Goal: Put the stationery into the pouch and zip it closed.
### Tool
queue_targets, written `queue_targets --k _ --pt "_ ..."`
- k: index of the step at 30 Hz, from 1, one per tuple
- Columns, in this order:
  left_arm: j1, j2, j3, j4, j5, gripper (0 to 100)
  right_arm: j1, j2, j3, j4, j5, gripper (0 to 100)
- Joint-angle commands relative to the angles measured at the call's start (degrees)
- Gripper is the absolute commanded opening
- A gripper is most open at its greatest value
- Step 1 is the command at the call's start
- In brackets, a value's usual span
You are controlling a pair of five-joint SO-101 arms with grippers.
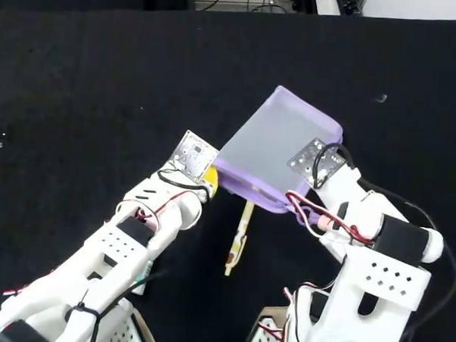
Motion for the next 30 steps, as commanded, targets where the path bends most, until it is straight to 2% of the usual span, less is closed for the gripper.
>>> queue_targets --k 1,4,9,14,23,30 --pt "0.8 0.1 -2.9 -1.1 0.1 14 -1.1 -1.1 -2.9 0.5 -0.8 1.1" --pt "2.9 0.2 -2.6 -1.1 0.7 19 -1.1 -1.1 -2.9 0.5 -0.8 1.1" --pt "5.1 0.2 -3.2 -1.7 6.7 20 -1.1 -1.1 -2.9 0.5 -0.7 1.1" --pt "5.1 1.2 -0.9 -8.4 7.3 20 -1.1 -1.1 -2.8 0.5 -0.4 1.1" --pt "5.2 17.8 -7.1 -19.6 7.5 19 -1.1 -1.8 -2.8 0.4 -0.4 1.1" --pt "6.7 29.3 -18.2 -20.6 9.7 19 -1.1 -10.3 -0.6 0.4 -0.3 1.1"
